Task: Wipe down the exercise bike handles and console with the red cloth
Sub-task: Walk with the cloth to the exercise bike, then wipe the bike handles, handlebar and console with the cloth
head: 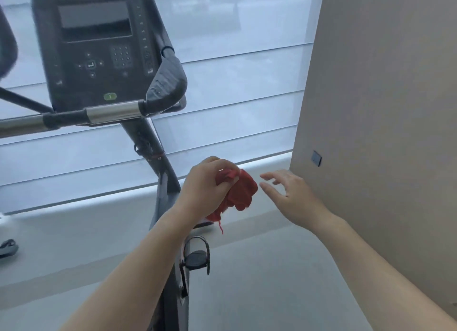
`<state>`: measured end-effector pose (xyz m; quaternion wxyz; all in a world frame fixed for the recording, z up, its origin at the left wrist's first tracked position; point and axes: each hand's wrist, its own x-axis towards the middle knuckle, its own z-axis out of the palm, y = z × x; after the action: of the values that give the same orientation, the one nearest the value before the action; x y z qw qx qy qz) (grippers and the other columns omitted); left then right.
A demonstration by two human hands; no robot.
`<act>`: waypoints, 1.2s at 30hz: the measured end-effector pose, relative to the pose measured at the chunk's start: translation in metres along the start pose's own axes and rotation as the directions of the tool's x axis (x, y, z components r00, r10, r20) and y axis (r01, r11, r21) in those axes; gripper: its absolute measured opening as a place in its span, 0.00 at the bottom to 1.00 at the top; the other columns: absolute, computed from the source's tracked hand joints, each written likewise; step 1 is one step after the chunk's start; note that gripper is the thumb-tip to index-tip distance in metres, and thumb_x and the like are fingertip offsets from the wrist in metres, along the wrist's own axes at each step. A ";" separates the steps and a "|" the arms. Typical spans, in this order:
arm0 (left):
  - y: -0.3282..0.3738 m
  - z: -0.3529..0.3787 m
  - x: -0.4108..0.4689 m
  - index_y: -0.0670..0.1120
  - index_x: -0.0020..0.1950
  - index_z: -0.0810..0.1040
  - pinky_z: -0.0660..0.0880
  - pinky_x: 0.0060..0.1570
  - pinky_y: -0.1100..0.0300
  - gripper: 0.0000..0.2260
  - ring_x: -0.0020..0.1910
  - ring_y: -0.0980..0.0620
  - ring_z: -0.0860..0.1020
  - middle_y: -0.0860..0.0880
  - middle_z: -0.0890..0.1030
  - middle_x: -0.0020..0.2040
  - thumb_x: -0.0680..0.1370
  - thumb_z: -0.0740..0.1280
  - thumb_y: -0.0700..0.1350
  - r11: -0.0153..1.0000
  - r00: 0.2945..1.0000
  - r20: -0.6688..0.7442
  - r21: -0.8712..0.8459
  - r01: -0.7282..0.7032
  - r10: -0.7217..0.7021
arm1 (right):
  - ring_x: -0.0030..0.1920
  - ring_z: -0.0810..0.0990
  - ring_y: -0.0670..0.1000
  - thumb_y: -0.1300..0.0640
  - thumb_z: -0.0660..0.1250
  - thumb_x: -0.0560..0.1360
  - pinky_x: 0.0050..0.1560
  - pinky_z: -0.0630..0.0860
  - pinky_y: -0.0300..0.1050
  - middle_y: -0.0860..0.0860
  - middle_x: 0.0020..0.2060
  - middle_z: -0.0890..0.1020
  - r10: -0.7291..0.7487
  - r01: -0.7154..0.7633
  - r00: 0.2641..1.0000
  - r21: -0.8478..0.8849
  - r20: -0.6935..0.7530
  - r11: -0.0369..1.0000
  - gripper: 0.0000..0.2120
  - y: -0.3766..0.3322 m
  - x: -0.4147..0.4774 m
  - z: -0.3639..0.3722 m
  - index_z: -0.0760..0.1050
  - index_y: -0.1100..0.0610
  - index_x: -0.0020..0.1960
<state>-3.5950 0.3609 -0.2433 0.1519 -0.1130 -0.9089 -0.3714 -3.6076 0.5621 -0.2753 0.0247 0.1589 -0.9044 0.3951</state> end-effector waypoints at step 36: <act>-0.129 -0.157 0.206 0.50 0.59 0.79 0.68 0.57 0.69 0.12 0.52 0.58 0.76 0.53 0.77 0.54 0.75 0.69 0.44 0.960 0.963 -0.204 0.253 -0.124 0.178 | 0.63 0.69 0.45 0.46 0.62 0.74 0.65 0.67 0.41 0.42 0.61 0.71 -0.425 0.443 0.886 0.068 -0.184 0.894 0.21 -0.117 0.281 0.059 0.70 0.49 0.66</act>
<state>-3.7968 0.1788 -0.1456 0.2941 -0.1206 -0.9125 -0.2576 -3.8340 0.3699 -0.1851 0.1786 0.3252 -0.8180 0.4395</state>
